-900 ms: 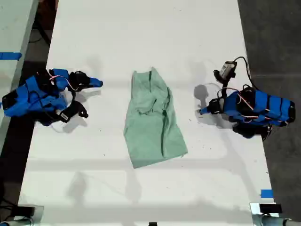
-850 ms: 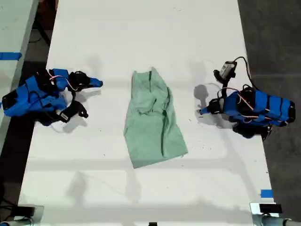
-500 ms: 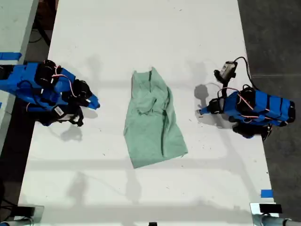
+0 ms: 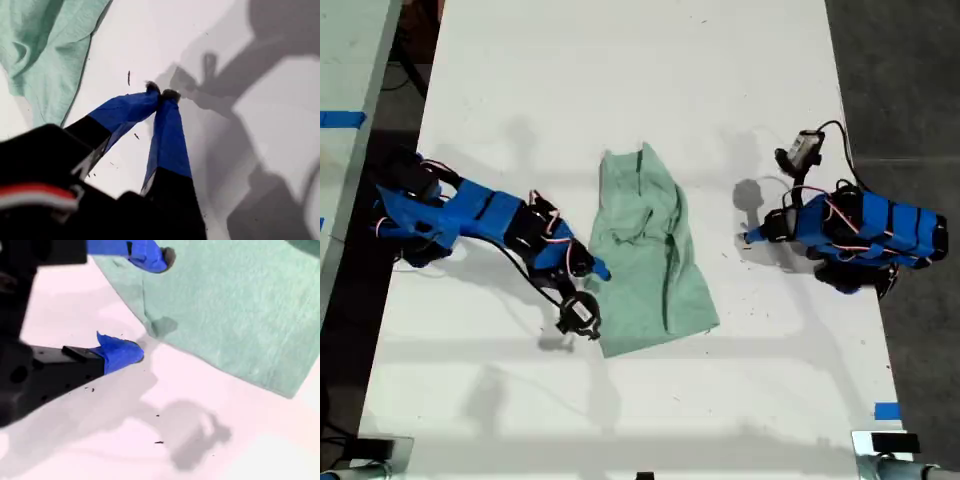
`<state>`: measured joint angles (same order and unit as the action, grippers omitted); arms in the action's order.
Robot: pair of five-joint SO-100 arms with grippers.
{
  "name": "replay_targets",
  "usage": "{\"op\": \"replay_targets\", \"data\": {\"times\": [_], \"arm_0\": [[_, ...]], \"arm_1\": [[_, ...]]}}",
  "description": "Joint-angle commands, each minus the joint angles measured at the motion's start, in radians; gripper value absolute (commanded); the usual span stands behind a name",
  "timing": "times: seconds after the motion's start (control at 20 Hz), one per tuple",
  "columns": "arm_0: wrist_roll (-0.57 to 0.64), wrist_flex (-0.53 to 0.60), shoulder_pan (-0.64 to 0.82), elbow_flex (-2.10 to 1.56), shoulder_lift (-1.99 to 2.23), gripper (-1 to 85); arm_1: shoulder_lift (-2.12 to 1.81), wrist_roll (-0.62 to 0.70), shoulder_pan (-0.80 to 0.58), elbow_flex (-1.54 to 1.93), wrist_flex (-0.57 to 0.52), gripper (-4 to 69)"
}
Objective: Fold t shirt
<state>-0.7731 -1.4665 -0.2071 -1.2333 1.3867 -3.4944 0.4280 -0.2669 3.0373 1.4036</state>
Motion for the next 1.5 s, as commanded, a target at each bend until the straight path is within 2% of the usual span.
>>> {"op": "replay_targets", "data": {"times": [0.0, 0.2, 0.3, 0.5, 0.65, 0.85, 0.9, 1.35, 1.45], "arm_0": [[-0.02, 0.064, -0.012, 0.106, -0.081, 24.2], [-0.098, 0.129, -0.031, 0.106, -0.204, 20.9], [-0.092, 0.129, -0.028, 0.106, -0.245, 19.3], [-0.052, 0.158, -0.021, 0.124, -0.38, -0.3], [0.002, 0.121, -0.034, 0.14, -0.377, -0.3], [0.005, -0.103, -0.066, 0.138, -0.187, -0.3], [0.011, -0.118, -0.066, 0.118, -0.123, -0.3], [0.236, -0.109, 0.074, 0.213, 0.035, -0.3], [0.288, -0.049, 0.095, 0.224, 0.011, -0.3]], "arm_1": [[-0.012, 0.003, 0.011, 0.037, 0.003, 2.1], [-0.012, 0.006, 0.011, 0.037, 0.003, 2.1], [-0.012, 0.006, 0.011, 0.037, 0.003, 2.1], [-0.012, 0.006, 0.011, 0.037, 0.003, 2.1], [-0.012, 0.006, 0.012, 0.037, 0.003, 2.1], [-0.012, 0.008, 0.009, 0.037, 0.003, 2.1], [-0.012, 0.008, 0.009, 0.037, 0.003, 2.1], [-0.012, 0.009, 0.005, 0.037, 0.003, 2.1], [-0.012, 0.009, 0.005, 0.037, 0.003, 2.1]]}}
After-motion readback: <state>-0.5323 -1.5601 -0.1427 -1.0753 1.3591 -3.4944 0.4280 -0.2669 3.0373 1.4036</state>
